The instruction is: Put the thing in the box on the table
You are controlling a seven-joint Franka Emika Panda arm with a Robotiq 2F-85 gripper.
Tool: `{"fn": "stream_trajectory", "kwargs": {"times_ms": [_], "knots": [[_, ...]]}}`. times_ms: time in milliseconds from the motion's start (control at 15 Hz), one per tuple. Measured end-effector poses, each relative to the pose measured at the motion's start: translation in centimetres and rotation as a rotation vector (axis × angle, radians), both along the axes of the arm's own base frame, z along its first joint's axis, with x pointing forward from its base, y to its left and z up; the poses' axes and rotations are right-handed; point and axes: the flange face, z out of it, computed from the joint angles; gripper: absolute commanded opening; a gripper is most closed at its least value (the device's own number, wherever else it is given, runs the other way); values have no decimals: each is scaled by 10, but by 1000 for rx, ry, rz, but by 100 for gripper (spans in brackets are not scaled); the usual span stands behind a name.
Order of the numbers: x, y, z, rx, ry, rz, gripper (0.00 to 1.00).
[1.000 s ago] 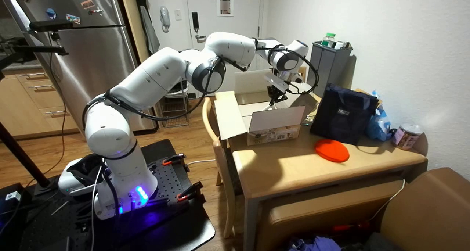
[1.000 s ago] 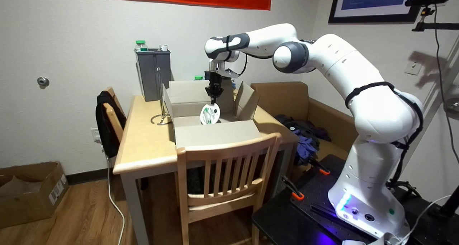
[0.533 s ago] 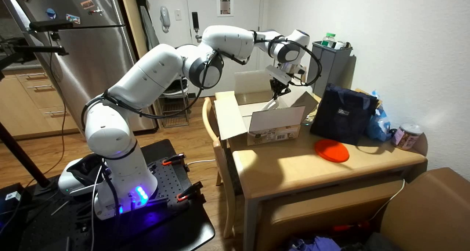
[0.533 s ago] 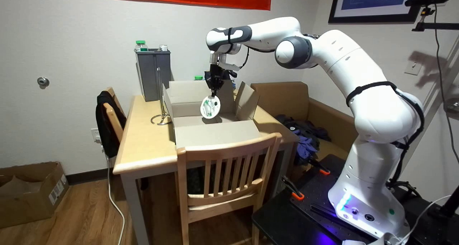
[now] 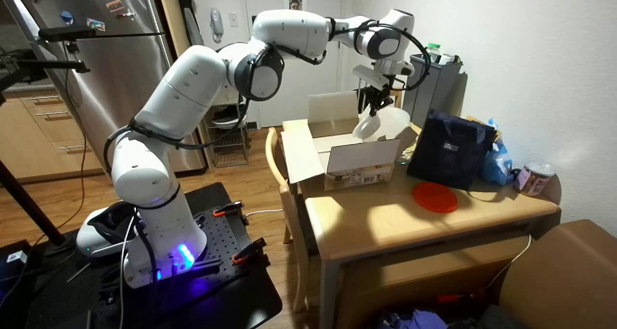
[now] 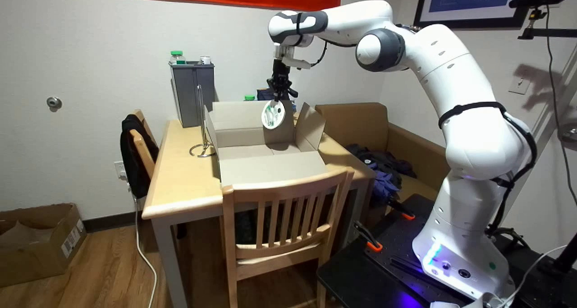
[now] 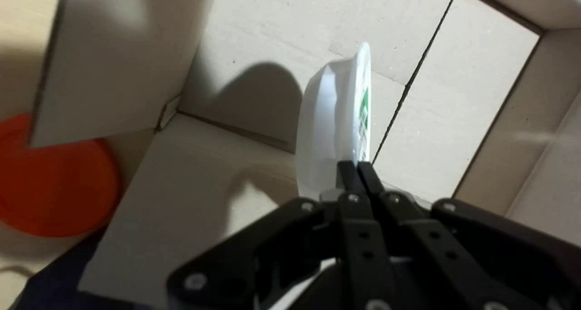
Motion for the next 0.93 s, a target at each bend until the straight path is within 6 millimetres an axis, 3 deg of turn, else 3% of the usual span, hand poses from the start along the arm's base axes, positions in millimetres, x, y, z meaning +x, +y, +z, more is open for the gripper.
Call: {"fn": "stream_trajectory", "kwargs": {"times_ms": [600,733,933], "knots": [[-57,-43,109,-34,-72,-230,1],[-75,-64,121,-23,-79,-301,1],[-103,-103,123,21,-78,-410,1]]}}
